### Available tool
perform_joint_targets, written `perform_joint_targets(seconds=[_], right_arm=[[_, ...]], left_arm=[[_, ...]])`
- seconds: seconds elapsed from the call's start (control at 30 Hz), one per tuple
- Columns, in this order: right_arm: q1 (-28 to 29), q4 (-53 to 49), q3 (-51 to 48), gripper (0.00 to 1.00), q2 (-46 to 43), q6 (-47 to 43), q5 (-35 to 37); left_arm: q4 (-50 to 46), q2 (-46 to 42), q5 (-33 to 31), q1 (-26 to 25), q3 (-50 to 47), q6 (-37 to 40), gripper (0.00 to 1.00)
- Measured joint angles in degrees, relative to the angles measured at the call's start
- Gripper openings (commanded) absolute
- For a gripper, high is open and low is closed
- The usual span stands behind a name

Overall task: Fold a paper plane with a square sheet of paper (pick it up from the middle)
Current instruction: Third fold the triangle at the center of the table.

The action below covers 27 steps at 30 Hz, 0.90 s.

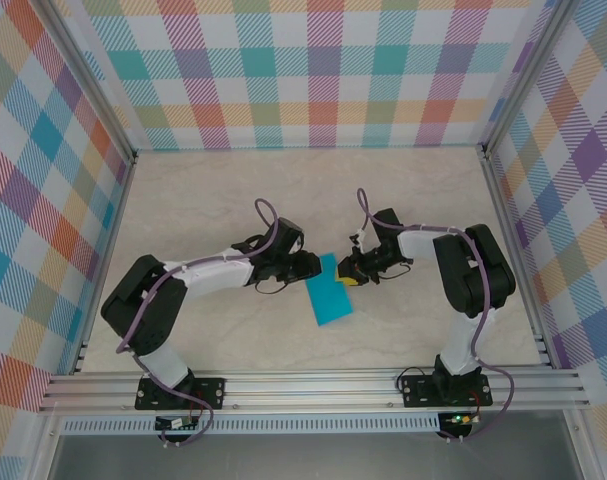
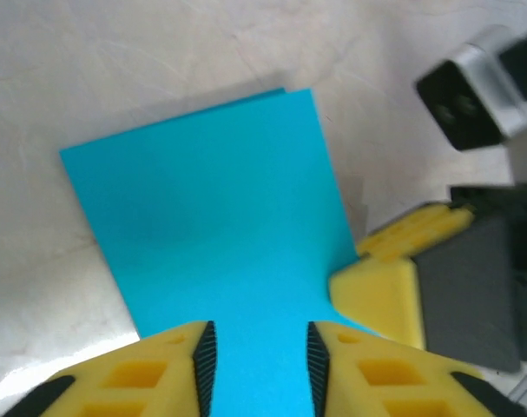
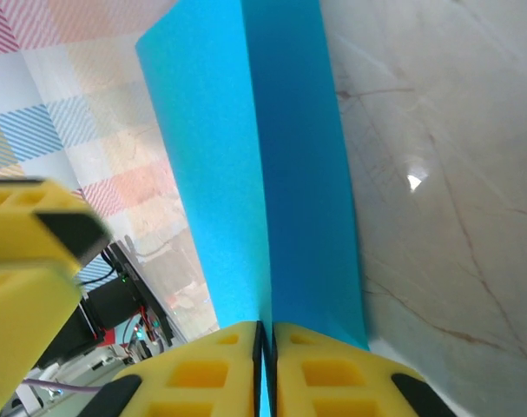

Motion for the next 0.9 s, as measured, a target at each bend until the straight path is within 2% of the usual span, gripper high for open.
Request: perform_joint_targets(seconds=[0.17,0.37,0.47,0.7,0.9], right_arm=[[0.02,2.51,-3.10,0.09,-1.14,5.53,1.40],[0.02,5.77,-7.78,0.11,-7.78,13.22,3.93],[0.02,6.73,-8.92,0.12,-10.12,16.04,4.98],[0.02,7.10,-9.18,0.15,-10.60,17.77,5.60],[0.02,6.88,-9.03,0.17,-10.08,17.57,5.57]], left_arm=[[-1.57,-6.69,-5.81,-6.56,-2.29,4.39,0.60],[-3.96,-9.66,-13.29,-17.90,-2.29,9.70,0.68],[-5.51,-9.40,-17.22,-21.88,-2.23,11.67,0.70],[-12.55,1.36,-29.68,-30.67,5.42,16.81,0.71],[-19.39,11.13,-42.86,-37.33,13.22,19.37,0.73]])
